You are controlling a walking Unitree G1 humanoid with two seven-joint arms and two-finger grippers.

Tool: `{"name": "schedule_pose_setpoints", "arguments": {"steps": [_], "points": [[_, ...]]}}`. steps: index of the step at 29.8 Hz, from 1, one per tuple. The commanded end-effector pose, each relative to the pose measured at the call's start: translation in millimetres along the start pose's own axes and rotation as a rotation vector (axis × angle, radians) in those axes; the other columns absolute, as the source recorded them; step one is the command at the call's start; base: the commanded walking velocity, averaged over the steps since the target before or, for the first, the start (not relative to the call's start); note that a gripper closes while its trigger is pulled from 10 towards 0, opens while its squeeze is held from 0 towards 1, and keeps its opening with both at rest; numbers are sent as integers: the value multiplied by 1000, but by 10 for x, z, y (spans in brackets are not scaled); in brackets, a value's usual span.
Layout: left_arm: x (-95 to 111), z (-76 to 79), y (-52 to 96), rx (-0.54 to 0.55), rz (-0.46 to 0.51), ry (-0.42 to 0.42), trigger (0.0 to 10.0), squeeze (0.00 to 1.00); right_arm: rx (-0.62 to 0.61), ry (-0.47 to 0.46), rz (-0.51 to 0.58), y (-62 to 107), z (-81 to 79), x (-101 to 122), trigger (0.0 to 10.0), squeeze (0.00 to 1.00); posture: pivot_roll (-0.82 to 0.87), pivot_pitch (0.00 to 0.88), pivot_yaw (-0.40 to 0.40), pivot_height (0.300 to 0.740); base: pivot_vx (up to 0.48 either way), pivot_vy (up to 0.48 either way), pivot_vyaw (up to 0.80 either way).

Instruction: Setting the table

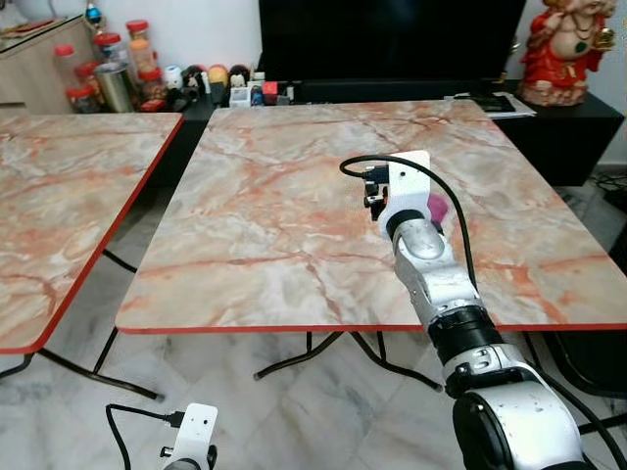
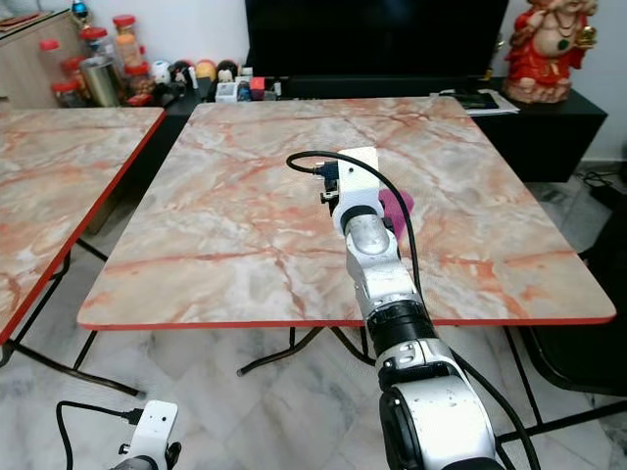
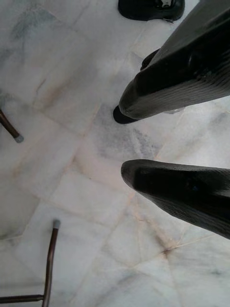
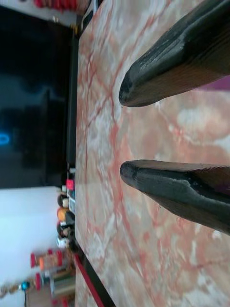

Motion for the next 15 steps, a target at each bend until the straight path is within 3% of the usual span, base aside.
{"name": "schedule_pose_setpoints", "arguments": {"steps": [1,8,15], "points": [[26,-18,-5,10,6,-3,10000,0,-19,-21,23,10,30,37,10000,0,-68,0,22,736,247,0,0],[44,-14,-8,7,12,-7,10000,0,-56,-34,20,11,109,50,10000,0,-71,0,23,736,294,0,0],[35,-5,-6,5,8,-6,10000,0,-49,-35,26,28,75,47,10000,0,-72,0,22,736,303,0,0]]}}
Point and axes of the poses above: a point about 5 cm out from each wrist's last joint towards the gripper, its own y axis pointing back from the gripper into the wrist, its own x axis along the axis of the wrist's last joint, z = x × y, the point moved 1 cm from there along -y, pointing out of the wrist towards the gripper, and after that the axes turned 3 degrees about y, right-handed, at the moved point
